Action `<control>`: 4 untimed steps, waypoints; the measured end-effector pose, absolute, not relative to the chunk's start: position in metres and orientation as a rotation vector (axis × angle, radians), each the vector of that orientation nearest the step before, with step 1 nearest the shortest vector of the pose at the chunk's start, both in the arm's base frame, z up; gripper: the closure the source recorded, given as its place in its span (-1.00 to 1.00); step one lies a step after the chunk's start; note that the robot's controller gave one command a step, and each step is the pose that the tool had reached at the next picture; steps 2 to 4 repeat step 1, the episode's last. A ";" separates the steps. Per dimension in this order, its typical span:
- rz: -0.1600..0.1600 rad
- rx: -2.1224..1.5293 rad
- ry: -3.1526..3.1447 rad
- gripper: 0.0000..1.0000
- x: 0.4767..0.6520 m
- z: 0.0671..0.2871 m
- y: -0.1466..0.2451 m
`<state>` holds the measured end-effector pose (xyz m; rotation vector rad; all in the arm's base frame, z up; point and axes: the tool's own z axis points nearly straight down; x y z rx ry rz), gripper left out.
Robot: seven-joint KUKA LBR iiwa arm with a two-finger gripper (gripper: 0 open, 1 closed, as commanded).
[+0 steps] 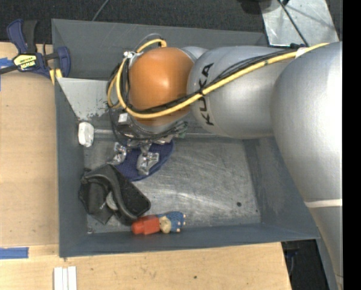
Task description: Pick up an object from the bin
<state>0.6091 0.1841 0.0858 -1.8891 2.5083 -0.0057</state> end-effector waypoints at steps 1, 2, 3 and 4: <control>-0.004 -1.896 2.489 1.00 0.617 0.224 0.204; -0.004 -1.896 2.489 1.00 0.617 0.224 0.204; -0.004 -1.896 2.489 1.00 0.617 0.224 0.204; -0.004 -1.896 2.489 1.00 0.617 0.224 0.204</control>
Offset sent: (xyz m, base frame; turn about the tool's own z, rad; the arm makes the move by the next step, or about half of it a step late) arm 0.0047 0.0195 0.1320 -0.0151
